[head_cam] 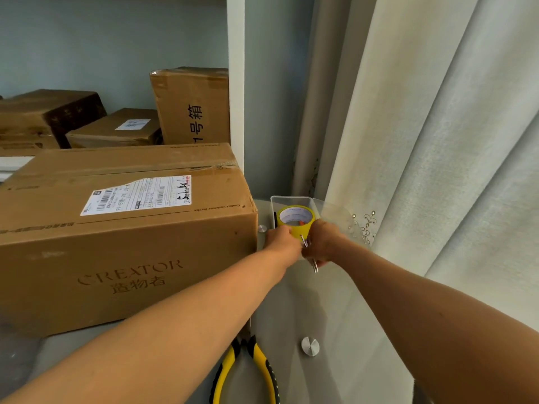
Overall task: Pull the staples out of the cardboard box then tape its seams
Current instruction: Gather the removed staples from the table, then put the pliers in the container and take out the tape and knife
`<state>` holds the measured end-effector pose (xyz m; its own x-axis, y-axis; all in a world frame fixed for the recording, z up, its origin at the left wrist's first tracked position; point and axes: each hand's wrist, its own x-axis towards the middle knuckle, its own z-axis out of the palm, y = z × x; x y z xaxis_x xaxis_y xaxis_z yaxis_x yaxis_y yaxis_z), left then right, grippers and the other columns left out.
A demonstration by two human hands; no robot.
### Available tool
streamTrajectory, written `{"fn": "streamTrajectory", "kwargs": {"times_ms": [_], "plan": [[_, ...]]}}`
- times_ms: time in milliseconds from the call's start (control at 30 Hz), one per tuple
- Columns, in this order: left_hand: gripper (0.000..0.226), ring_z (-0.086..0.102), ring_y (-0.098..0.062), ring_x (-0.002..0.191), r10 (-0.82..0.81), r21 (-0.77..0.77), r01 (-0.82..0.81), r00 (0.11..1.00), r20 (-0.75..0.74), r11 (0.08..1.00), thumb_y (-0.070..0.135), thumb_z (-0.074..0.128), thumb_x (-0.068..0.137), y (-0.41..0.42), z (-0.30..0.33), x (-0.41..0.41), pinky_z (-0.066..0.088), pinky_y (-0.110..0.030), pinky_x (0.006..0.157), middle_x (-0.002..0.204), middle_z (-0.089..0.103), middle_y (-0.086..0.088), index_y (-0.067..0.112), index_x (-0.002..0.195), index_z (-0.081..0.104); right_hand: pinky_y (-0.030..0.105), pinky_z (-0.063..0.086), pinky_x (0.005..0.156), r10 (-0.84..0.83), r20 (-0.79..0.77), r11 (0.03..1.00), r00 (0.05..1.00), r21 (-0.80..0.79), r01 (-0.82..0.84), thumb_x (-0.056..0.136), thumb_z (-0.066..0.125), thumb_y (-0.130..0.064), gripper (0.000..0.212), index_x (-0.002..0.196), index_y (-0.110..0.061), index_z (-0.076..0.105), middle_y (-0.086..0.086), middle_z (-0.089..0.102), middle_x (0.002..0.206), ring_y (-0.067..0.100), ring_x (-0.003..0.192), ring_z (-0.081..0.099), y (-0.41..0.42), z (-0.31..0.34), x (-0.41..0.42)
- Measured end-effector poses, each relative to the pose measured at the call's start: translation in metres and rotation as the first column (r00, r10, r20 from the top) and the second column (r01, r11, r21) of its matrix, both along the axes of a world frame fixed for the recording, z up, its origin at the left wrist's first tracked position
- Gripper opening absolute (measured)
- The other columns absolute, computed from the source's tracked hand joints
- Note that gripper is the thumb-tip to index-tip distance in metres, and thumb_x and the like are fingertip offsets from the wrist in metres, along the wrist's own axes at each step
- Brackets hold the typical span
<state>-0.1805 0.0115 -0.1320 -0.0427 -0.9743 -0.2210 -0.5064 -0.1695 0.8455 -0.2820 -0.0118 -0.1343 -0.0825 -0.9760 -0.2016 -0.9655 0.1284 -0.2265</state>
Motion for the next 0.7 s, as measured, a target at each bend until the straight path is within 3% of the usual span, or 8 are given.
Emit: {"fn": "streamTrajectory", "kwargs": {"times_ms": [67,167,300,367,433,567,633,700], "plan": [[0.041,0.044,-0.034,0.125,-0.045,-0.009,0.046,0.995,0.084,0.999,0.002,0.033,0.097,-0.004,-0.004,0.002,0.04,-0.036,0.103,0.14,0.04,-0.018,0.007,0.135,0.045,0.022,0.043,0.058,-0.007,-0.011,0.998,1.0,-0.063,0.007,0.083,0.065,-0.018,0.015,0.088,-0.013,0.051,0.009,0.063,0.093,0.024,0.085,0.061,-0.009,0.01,-0.006],[0.04,0.039,-0.037,0.131,-0.132,0.051,0.123,0.963,0.236,0.991,0.003,0.035,0.096,-0.002,-0.009,0.005,0.036,-0.037,0.106,0.148,0.027,-0.02,0.003,0.135,0.044,0.026,0.042,0.071,-0.013,-0.008,0.987,1.0,-0.158,0.011,0.086,0.065,-0.019,0.035,0.116,-0.004,0.054,0.013,0.063,0.108,0.027,0.095,0.06,-0.02,0.018,-0.005],[0.038,0.039,-0.037,0.131,-0.166,0.065,0.153,0.928,0.332,0.986,0.007,0.037,0.095,-0.01,-0.007,0.001,0.035,-0.039,0.108,0.15,0.021,-0.019,0.001,0.132,0.048,0.03,0.046,0.077,0.074,-0.177,0.962,0.982,-0.246,-0.117,0.09,0.063,-0.021,0.033,0.121,-0.01,0.056,0.011,0.062,0.117,0.028,0.104,0.061,-0.034,0.019,0.0],[0.04,0.041,-0.037,0.127,-0.152,0.063,0.138,0.923,0.353,0.988,0.008,0.037,0.096,-0.008,-0.005,0.001,0.037,-0.039,0.107,0.146,0.026,-0.02,0.0,0.134,0.044,0.032,0.047,0.084,0.158,-0.308,0.964,0.938,-0.156,-0.214,0.091,0.061,-0.023,0.037,0.126,-0.013,0.054,0.009,0.06,0.123,0.029,0.111,0.059,-0.033,0.011,0.004],[0.05,0.038,-0.037,0.13,-0.107,0.071,0.087,0.924,0.368,0.994,0.009,0.037,0.096,-0.01,-0.005,0.001,0.036,-0.039,0.107,0.146,0.028,-0.02,0.0,0.144,0.025,0.034,0.045,0.087,0.216,-0.334,0.972,0.918,-0.014,-0.233,0.091,0.06,-0.023,0.037,0.126,-0.013,0.054,0.007,0.058,0.126,0.029,0.115,0.057,-0.028,0.007,0.006],[0.055,0.037,-0.035,0.132,-0.074,0.066,0.055,0.939,0.336,0.996,0.008,0.037,0.096,-0.009,-0.006,0.001,0.035,-0.041,0.108,0.145,0.031,-0.019,0.004,0.147,0.015,0.033,0.042,0.076,0.201,-0.217,0.979,0.955,0.079,-0.188,0.09,0.061,-0.018,0.027,0.115,-0.007,0.059,0.013,0.062,0.116,0.028,0.098,0.059,-0.032,0.007,0.006],[0.055,0.037,-0.035,0.132,-0.092,0.073,0.072,0.942,0.321,0.995,0.007,0.036,0.096,-0.007,-0.005,0.002,0.036,-0.039,0.108,0.145,0.031,-0.019,0.005,0.147,0.017,0.034,0.045,0.084,0.18,-0.183,0.957,0.966,0.26,-0.129,0.092,0.06,-0.019,0.024,0.112,-0.005,0.061,0.012,0.063,0.112,0.024,0.094,0.055,-0.04,0.002,0.006],[0.056,0.035,-0.035,0.134,-0.108,0.078,0.087,0.942,0.317,0.993,0.007,0.036,0.096,-0.005,-0.004,0.005,0.034,-0.037,0.109,0.148,0.027,-0.018,0.007,0.148,0.016,0.031,0.046,0.096,0.129,-0.166,0.885,0.978,0.463,-0.038,0.096,0.056,-0.023,0.018,0.094,-0.006,0.063,0.007,0.065,0.1,0.02,0.107,0.061,-0.047,-0.007,0.008]]}}
